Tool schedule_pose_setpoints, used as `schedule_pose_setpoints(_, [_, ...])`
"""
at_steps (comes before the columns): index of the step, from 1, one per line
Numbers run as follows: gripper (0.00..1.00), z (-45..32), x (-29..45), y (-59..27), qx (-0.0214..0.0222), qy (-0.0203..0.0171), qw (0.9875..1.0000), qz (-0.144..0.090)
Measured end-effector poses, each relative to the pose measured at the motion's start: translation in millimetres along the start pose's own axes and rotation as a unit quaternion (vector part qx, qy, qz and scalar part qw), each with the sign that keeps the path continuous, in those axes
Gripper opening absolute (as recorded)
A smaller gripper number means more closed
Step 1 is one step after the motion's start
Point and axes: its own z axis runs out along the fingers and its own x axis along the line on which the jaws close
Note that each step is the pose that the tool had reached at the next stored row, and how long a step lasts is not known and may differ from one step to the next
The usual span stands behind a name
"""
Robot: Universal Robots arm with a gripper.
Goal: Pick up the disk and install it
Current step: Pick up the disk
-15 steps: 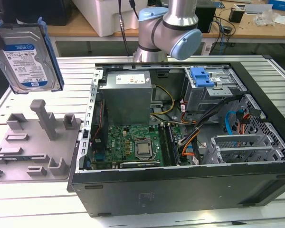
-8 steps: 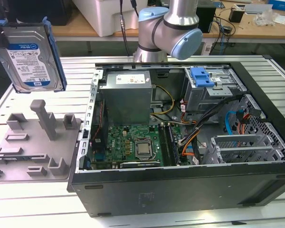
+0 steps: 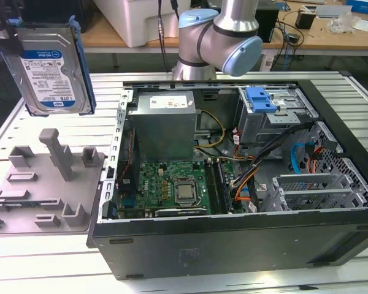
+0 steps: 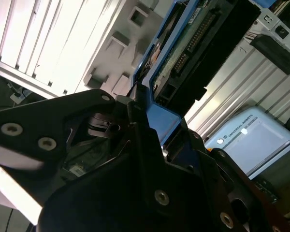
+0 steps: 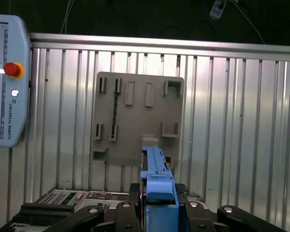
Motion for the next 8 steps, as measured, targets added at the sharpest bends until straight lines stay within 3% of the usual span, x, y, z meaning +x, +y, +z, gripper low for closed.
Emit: schedule_pose_setpoints(8, [0.37, -6.5, 4.2, -20.7, -0.0080, -0.0004, 1.0000, 0.001])
